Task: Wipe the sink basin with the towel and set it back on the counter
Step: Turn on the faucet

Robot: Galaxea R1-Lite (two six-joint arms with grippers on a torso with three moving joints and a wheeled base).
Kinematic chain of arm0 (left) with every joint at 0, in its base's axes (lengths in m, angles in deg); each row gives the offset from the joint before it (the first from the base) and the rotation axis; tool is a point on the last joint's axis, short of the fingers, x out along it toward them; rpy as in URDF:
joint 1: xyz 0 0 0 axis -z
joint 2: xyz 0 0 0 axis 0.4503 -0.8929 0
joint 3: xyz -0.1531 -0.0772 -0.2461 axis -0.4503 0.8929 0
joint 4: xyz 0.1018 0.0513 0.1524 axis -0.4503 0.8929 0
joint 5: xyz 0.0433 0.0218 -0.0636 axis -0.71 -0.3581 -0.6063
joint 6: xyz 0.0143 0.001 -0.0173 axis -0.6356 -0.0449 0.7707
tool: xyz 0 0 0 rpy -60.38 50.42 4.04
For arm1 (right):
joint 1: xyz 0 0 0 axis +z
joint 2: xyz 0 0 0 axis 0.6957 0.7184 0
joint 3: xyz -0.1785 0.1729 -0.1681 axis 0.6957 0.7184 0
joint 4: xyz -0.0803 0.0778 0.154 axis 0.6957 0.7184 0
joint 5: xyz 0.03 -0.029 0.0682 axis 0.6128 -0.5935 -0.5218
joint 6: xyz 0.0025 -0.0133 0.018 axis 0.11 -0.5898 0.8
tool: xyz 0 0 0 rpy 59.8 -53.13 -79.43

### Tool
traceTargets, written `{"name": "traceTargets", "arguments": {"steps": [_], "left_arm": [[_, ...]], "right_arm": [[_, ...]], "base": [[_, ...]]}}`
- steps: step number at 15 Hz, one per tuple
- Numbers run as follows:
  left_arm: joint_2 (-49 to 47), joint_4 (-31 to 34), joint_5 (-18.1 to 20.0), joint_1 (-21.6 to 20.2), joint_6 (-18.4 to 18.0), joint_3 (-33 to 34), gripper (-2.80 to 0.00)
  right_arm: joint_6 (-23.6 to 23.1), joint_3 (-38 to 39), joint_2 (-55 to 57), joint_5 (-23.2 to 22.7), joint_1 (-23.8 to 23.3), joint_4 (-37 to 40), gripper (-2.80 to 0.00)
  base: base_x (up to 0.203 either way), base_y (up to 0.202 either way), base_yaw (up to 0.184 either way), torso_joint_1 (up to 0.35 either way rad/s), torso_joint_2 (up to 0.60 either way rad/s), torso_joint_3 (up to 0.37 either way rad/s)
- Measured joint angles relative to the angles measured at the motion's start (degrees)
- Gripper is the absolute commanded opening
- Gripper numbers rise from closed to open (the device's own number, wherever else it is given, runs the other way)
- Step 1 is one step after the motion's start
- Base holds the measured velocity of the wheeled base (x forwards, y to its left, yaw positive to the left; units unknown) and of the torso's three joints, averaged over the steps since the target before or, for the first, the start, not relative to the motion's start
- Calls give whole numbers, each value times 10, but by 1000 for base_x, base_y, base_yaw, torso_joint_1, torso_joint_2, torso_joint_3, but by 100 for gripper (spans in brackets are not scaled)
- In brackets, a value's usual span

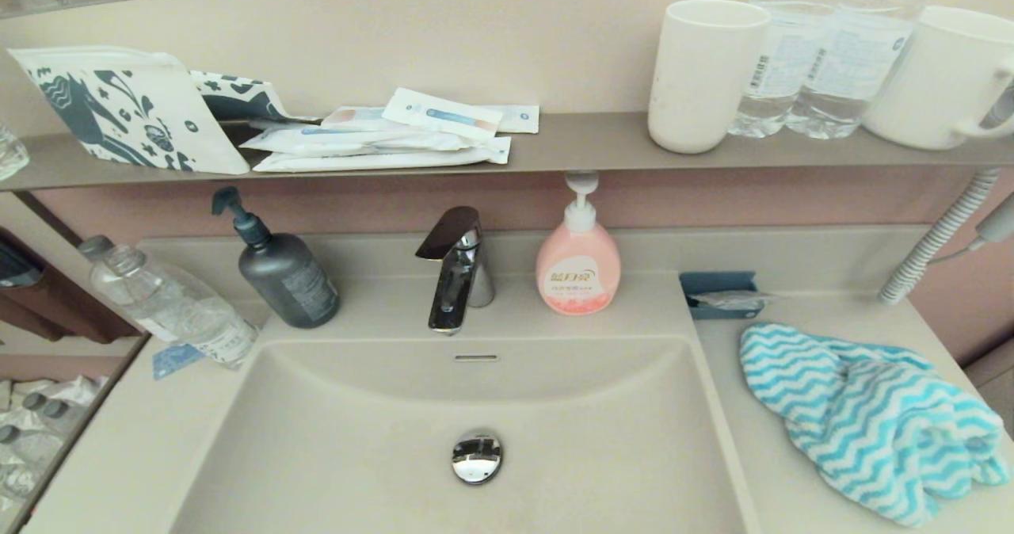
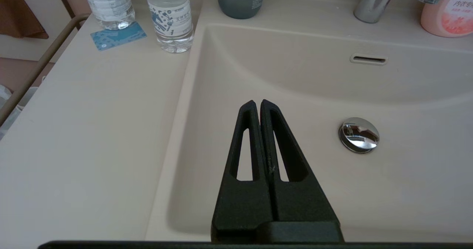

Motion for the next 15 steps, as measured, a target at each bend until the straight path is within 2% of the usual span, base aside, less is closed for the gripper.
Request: {"name": "traceTargets", "arguments": {"steps": [8,12,15], "left_arm": [[0,1,0,0,-3,0,-280],[0,3,4,0,-56,-4,-280],[-39,4,15,3,-50,-58,-280]], "right_arm": [[0,0,0,0,0,0,-280],[0,0,0,0,0,0,-280],[0,0,0,0,0,0,-280]], "base": [[0,0,0,0,0,0],[0,0,0,0,0,0],[0,0,0,0,0,0]]}}
